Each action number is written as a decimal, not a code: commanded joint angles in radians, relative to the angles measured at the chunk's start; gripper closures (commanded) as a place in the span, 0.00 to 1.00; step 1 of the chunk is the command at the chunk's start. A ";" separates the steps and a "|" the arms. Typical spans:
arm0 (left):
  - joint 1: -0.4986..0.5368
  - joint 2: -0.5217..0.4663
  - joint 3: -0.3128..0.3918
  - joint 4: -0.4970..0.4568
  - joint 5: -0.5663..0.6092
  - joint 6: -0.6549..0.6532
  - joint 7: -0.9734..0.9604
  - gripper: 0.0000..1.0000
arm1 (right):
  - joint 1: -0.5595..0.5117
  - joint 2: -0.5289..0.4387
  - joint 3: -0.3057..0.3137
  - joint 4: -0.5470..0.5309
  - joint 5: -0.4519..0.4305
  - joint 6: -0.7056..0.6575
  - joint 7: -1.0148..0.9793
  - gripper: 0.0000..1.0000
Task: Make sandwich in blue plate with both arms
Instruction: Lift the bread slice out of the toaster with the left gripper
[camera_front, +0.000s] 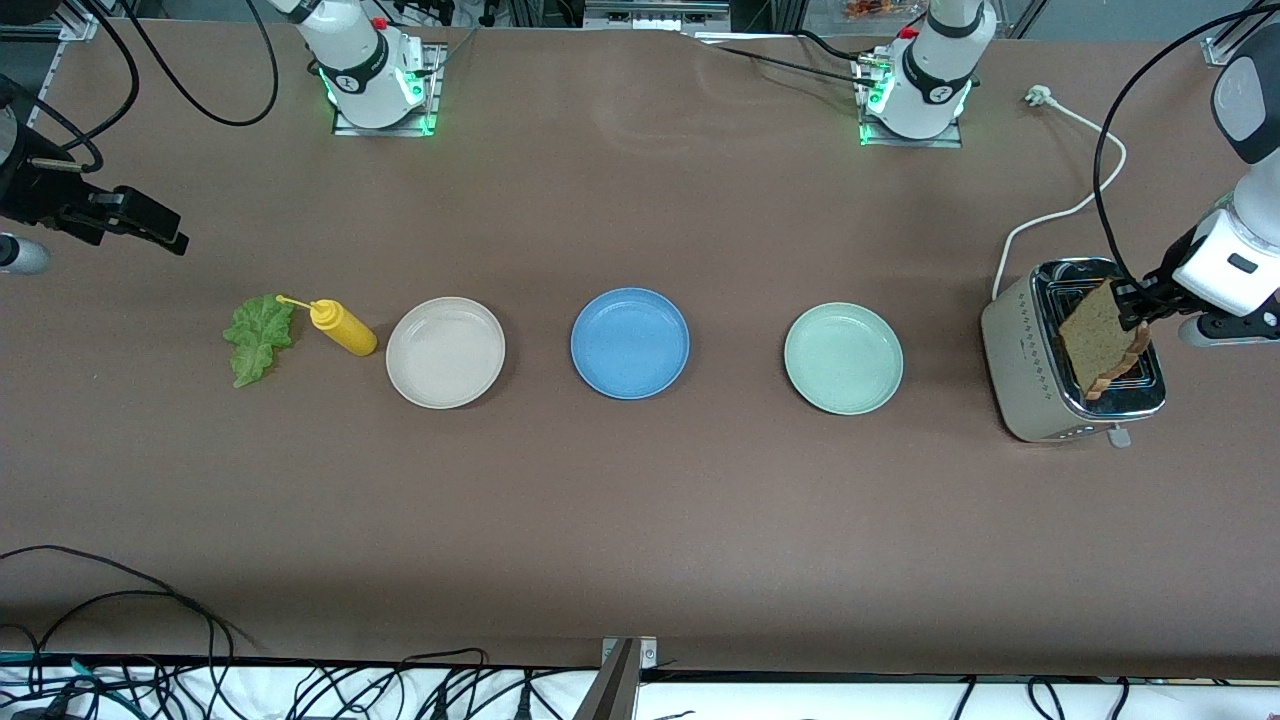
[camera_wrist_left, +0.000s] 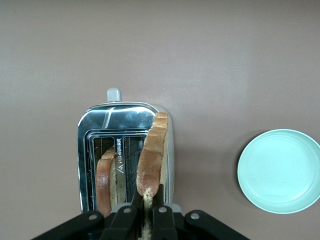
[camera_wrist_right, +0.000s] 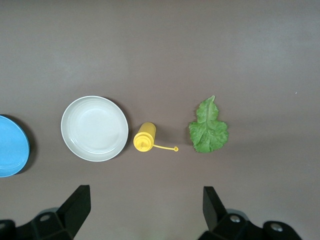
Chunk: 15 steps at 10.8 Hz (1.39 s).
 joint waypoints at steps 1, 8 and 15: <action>0.011 -0.016 -0.039 0.006 0.031 -0.007 -0.023 1.00 | -0.008 0.002 0.009 0.013 -0.004 -0.014 0.014 0.00; 0.016 -0.017 -0.168 0.006 0.019 -0.007 -0.138 1.00 | -0.008 0.002 0.009 0.013 -0.004 -0.014 0.014 0.00; 0.014 0.030 -0.377 0.019 0.004 -0.052 -0.240 1.00 | -0.011 0.000 0.007 0.013 -0.005 -0.016 0.008 0.00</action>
